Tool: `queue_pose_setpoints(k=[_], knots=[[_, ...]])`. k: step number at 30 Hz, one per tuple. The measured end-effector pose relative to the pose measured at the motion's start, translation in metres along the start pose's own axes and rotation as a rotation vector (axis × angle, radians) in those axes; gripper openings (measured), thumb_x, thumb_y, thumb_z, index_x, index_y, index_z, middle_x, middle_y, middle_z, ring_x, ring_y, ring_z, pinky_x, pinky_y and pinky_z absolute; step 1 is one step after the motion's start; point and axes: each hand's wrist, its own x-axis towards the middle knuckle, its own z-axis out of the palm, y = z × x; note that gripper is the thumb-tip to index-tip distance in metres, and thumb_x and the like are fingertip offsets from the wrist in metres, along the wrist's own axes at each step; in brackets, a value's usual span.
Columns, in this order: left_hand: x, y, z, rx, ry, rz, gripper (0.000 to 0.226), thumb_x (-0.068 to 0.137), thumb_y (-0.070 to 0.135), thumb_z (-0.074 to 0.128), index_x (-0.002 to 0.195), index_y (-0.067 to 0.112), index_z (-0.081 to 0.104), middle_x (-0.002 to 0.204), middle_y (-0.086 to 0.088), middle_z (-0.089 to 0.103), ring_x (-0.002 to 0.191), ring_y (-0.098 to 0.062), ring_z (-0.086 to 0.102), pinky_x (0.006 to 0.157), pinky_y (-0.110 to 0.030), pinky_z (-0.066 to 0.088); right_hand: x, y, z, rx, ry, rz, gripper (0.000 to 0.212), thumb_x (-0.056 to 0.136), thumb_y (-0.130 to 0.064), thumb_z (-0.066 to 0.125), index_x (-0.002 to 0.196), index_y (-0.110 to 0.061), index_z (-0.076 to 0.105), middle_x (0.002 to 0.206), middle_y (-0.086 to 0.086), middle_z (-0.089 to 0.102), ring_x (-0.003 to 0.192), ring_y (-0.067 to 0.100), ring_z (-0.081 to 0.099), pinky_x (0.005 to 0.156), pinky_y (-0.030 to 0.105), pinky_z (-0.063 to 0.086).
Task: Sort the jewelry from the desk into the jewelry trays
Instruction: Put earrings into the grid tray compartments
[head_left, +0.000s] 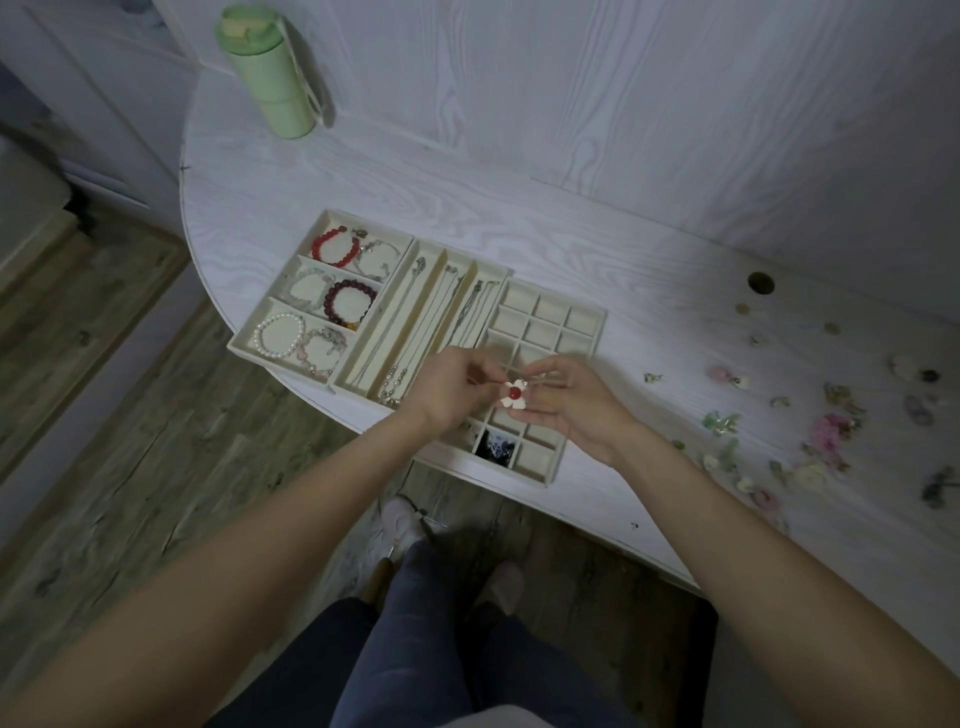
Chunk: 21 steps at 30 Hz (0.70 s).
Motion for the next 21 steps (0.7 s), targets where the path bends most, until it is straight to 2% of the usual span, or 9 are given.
queue_pose_setpoints(k=[4,6,8,10,12,14,18,21], knots=[[0.003,0.004,-0.001,-0.093,-0.008,-0.064,0.013,0.081,0.007,0.071,0.076,0.017,0.065,0.075,0.008,0.064,0.071,-0.006,0.059,0.064,-0.015,0.043,0.001,0.001,-0.005,-0.206,0.019,-0.041,0.015,0.088,0.004,0.061,0.099,-0.005,0.055,0.097,0.01,0.068,0.078,0.015,0.071,0.068,0.022,0.058],[0.004,0.006,-0.001,-0.047,-0.026,-0.077,0.018,0.083,0.006,0.069,0.073,0.02,0.063,0.075,0.007,0.065,0.075,-0.012,0.062,0.07,-0.023,0.049,0.002,0.002,-0.008,-0.433,0.066,-0.097,0.01,0.086,-0.002,0.065,0.089,-0.01,0.06,0.095,0.009,0.07,0.07,0.012,0.069,0.058,0.015,0.05],[0.006,0.008,0.0,0.063,-0.036,-0.087,0.017,0.084,0.007,0.068,0.073,0.019,0.064,0.079,0.003,0.067,0.08,-0.014,0.064,0.078,-0.026,0.051,0.005,0.004,-0.011,-0.62,0.125,-0.167,0.009,0.082,-0.005,0.07,0.083,-0.013,0.065,0.09,0.011,0.071,0.066,0.009,0.065,0.056,0.008,0.043],[0.007,0.01,0.004,0.167,-0.041,-0.091,0.014,0.085,0.008,0.067,0.075,0.018,0.066,0.084,0.0,0.068,0.081,-0.012,0.062,0.081,-0.023,0.048,0.007,0.007,-0.013,-0.702,0.155,-0.203,0.009,0.078,-0.005,0.075,0.082,-0.013,0.071,0.086,0.01,0.073,0.068,0.006,0.064,0.066,0.009,0.046],[0.01,0.011,0.008,0.265,-0.044,-0.085,0.008,0.086,0.01,0.066,0.081,0.016,0.067,0.09,-0.003,0.07,0.081,-0.011,0.06,0.079,-0.022,0.046,0.009,0.012,-0.014,-0.736,0.169,-0.22,0.006,0.079,-0.007,0.074,0.084,-0.011,0.074,0.085,0.006,0.073,0.075,0.009,0.066,0.079,0.016,0.05],[0.012,0.011,0.011,0.356,-0.041,-0.078,0.006,0.087,0.012,0.065,0.088,0.015,0.069,0.095,-0.002,0.071,0.084,-0.013,0.061,0.08,-0.024,0.048,0.009,0.016,-0.014,-0.765,0.178,-0.234,0.006,0.084,-0.009,0.07,0.088,-0.011,0.075,0.082,0.001,0.071,0.08,0.009,0.066,0.086,0.02,0.05],[0.012,0.014,0.014,0.501,-0.036,-0.061,0.01,0.089,0.011,0.061,0.097,0.016,0.066,0.1,-0.004,0.069,0.092,-0.022,0.065,0.081,-0.038,0.053,0.011,0.022,-0.012,-0.876,0.205,-0.27,0.016,0.087,-0.008,0.066,0.102,-0.007,0.071,0.098,0.005,0.07,0.087,0.006,0.06,0.084,0.014,0.044],[0.013,0.017,0.015,0.58,-0.068,-0.057,0.013,0.09,0.009,0.059,0.098,0.017,0.066,0.103,-0.006,0.068,0.093,-0.025,0.064,0.078,-0.038,0.054,0.011,0.026,-0.009,-0.938,0.244,-0.324,0.011,0.085,-0.007,0.068,0.096,-0.005,0.07,0.096,0.009,0.069,0.087,0.012,0.061,0.079,0.015,0.045]])
